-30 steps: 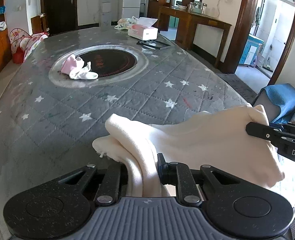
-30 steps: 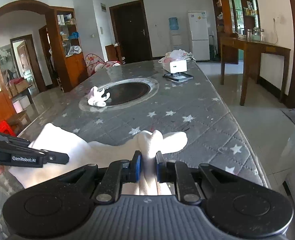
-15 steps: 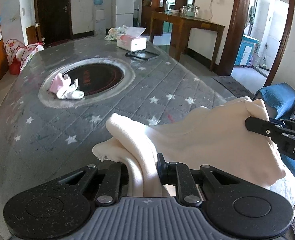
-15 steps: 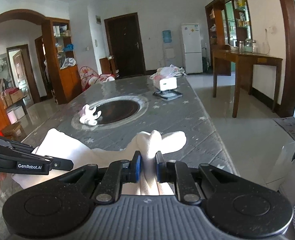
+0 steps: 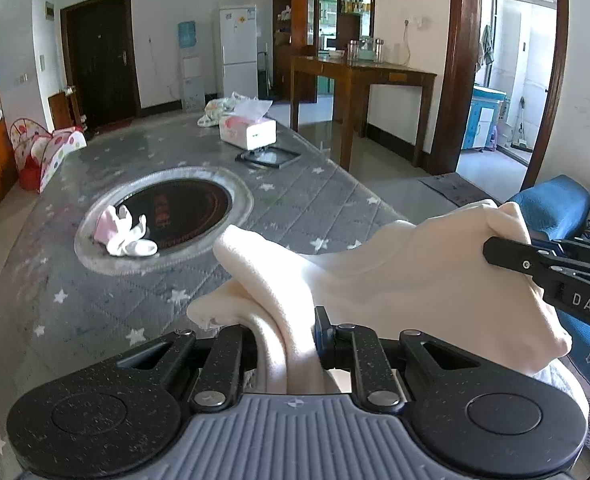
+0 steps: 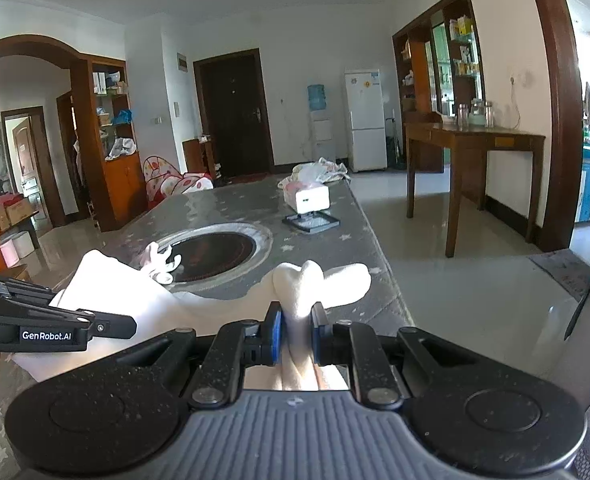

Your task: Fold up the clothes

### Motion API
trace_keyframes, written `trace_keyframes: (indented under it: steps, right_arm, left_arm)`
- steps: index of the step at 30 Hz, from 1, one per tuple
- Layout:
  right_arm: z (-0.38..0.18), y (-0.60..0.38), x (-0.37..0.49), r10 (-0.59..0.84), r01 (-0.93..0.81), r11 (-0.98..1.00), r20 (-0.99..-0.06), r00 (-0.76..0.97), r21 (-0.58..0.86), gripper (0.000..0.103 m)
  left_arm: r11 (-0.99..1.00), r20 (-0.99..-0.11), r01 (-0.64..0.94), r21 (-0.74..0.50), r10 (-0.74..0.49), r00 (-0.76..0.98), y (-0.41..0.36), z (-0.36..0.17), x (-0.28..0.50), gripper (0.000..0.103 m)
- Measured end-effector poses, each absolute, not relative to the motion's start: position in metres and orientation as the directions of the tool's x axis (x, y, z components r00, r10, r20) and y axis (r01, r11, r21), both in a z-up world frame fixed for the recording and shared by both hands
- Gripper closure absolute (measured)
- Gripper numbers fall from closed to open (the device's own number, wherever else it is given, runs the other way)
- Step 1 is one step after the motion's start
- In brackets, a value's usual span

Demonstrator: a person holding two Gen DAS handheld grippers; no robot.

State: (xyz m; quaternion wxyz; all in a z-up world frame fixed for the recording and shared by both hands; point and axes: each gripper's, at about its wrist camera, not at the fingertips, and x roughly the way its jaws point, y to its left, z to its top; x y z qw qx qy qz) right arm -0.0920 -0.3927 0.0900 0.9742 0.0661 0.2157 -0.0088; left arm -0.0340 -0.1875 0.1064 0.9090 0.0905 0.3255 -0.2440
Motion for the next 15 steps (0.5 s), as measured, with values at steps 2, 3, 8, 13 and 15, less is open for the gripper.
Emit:
trace_keyframes:
  steps: [2,3,8,13,15]
  right_arm:
    - [0.092,-0.394,-0.091,0.006,0.049,0.991,-0.415,0.910,0.123,0.090]
    - [0.093,-0.395,-0.091,0.003,0.051,0.991,-0.412,0.911,0.121,0.090]
    - [0.094,-0.400,-0.089,-0.011,0.063,0.991,-0.405,0.914,0.116,0.090]
    - [0.091,-0.402,-0.086,-0.018,0.067,0.992,-0.406,0.914,0.107,0.090]
    - [0.089,-0.398,-0.085,-0.020,0.065,0.993,-0.408,0.913,0.098,0.090]
  left_arm:
    - [0.864,-0.631,0.504,0.008,-0.387,0.673,-0.190,0.109,-0.034,0.086]
    - [0.864,-0.629,0.504,0.007,-0.388,0.674,-0.191,0.110,-0.034,0.086]
    - [0.862,-0.621,0.507,0.012,-0.391,0.680,-0.196,0.114,-0.030,0.086]
    - [0.863,-0.623,0.505,0.015,-0.387,0.680,-0.202,0.113,-0.026,0.086]
    - [0.864,-0.623,0.503,0.022,-0.382,0.683,-0.204,0.112,-0.025,0.086]
